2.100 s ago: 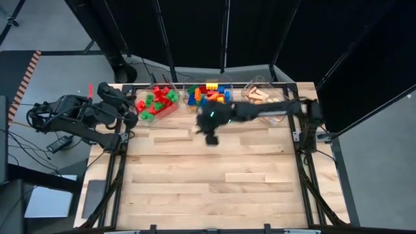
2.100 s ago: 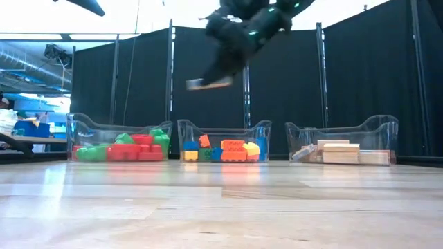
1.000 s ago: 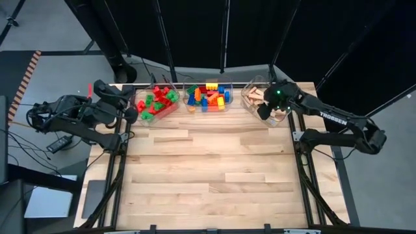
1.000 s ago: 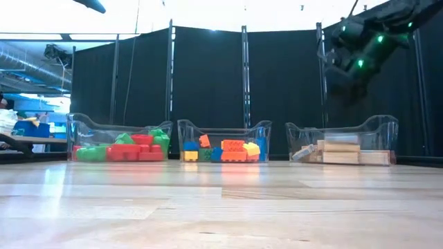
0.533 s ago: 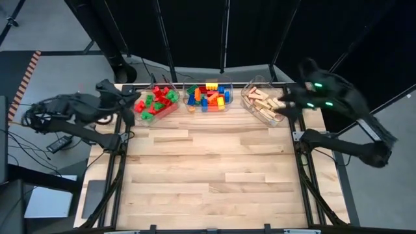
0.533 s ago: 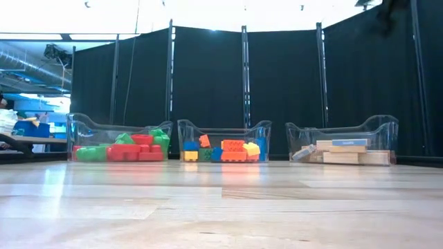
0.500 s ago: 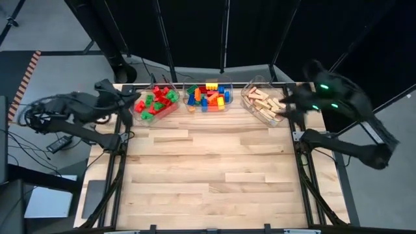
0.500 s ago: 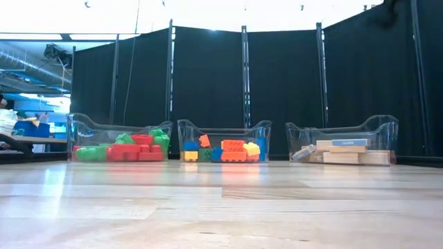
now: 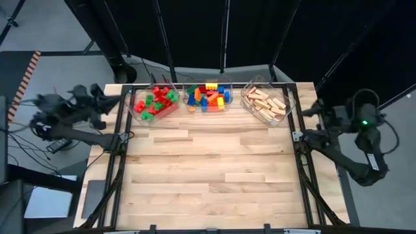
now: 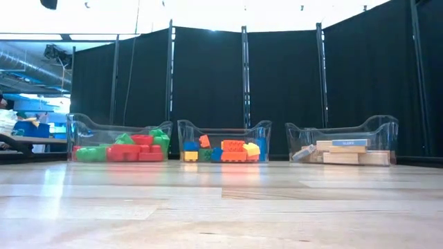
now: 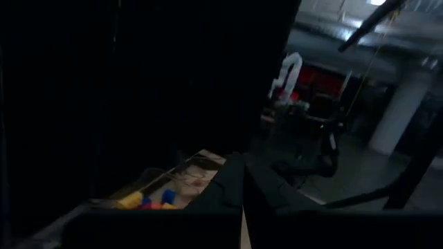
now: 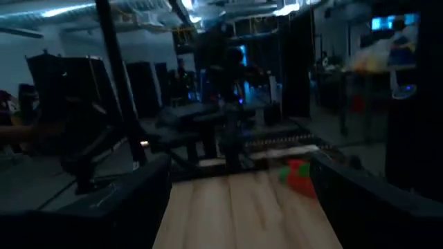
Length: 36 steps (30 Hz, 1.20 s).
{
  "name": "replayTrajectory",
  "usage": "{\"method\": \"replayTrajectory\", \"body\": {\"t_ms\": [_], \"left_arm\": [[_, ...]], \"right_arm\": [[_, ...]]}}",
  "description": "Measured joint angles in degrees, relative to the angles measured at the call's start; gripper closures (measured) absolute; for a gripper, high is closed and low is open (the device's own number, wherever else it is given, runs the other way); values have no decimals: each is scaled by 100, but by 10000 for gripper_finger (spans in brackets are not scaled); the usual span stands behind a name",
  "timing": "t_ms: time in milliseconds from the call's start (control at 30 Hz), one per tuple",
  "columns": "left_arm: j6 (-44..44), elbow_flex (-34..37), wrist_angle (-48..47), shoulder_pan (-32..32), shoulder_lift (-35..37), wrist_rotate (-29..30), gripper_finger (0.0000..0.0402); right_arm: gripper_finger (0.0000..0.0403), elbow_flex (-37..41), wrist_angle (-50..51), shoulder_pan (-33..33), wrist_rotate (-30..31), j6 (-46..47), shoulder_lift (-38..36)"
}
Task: Sort blocks by size
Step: Return to Home Position
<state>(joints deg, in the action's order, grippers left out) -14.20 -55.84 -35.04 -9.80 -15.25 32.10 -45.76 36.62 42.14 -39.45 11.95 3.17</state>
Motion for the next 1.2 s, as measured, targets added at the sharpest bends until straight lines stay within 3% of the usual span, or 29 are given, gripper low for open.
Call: {"method": "replayTrajectory", "body": {"t_ms": [133,300,400,500,567,633,933,1200], "left_arm": [[-272,1356,789,0,705,-138,397],[-618,2972,2091,0,1439,-463,397],[-779,3732,2851,-2,1511,-489,397],[-933,4193,3396,-6,1450,-484,397],[-1068,4438,3502,-3,1475,-460,397],[-1215,4605,3513,-4,1497,-455,397],[-1613,5257,3874,-4,1507,-353,397],[-1390,5535,3892,-7,1397,-384,397]], "right_arm": [[51,725,-846,42,-87,263,144],[51,2169,-3307,-62,-413,1545,-302],[51,3081,-5146,-356,-600,2593,-219],[51,3870,-6847,-842,-246,2912,-233],[51,4272,-7342,-1214,68,2747,-250],[51,4546,-7456,-1600,433,2606,-262],[50,4542,-4808,-3186,2643,1078,-161],[50,4542,-4324,-3797,3801,545,-100]]}}
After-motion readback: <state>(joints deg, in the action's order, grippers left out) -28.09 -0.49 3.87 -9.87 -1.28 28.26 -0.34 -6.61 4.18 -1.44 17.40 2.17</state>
